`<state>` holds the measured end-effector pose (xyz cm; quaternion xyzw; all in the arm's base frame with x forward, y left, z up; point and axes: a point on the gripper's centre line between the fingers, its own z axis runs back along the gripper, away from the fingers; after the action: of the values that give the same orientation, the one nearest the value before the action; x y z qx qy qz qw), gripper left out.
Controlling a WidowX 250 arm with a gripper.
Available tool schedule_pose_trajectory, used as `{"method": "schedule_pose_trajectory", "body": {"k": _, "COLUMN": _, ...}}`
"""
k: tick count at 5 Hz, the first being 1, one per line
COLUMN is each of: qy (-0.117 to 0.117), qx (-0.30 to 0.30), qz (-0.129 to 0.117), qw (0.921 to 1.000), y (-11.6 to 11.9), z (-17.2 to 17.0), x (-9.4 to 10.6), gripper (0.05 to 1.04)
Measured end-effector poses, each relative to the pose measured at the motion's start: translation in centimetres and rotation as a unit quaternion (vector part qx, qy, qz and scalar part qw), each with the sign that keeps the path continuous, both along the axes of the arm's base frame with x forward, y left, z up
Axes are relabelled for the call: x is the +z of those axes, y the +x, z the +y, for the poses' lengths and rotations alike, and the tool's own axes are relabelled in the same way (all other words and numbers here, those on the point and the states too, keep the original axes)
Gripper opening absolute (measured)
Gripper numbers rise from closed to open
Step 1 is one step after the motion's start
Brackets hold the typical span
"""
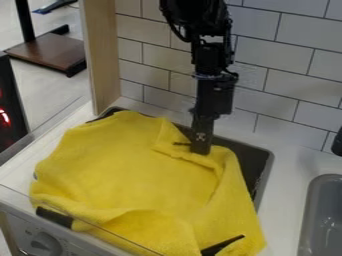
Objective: Fold the cloth from the right to the center
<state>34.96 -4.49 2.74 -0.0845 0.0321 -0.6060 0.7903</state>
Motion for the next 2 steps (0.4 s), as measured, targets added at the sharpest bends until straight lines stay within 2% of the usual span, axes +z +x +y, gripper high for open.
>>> {"method": "schedule_pose_trajectory", "body": {"k": 1, "qy": 0.001, "qx": -0.002, "qz": 0.001, "qw": 1.0, "y": -0.14, "z": -0.07, "x": -0.11, "gripper": 0.091}}
{"method": "schedule_pose_trajectory", "body": {"k": 2, "qy": -0.001, "qx": -0.001, "qz": -0.001, "qw": 1.0, "y": -0.16, "z": -0.06, "x": 0.09, "gripper": 0.056}}
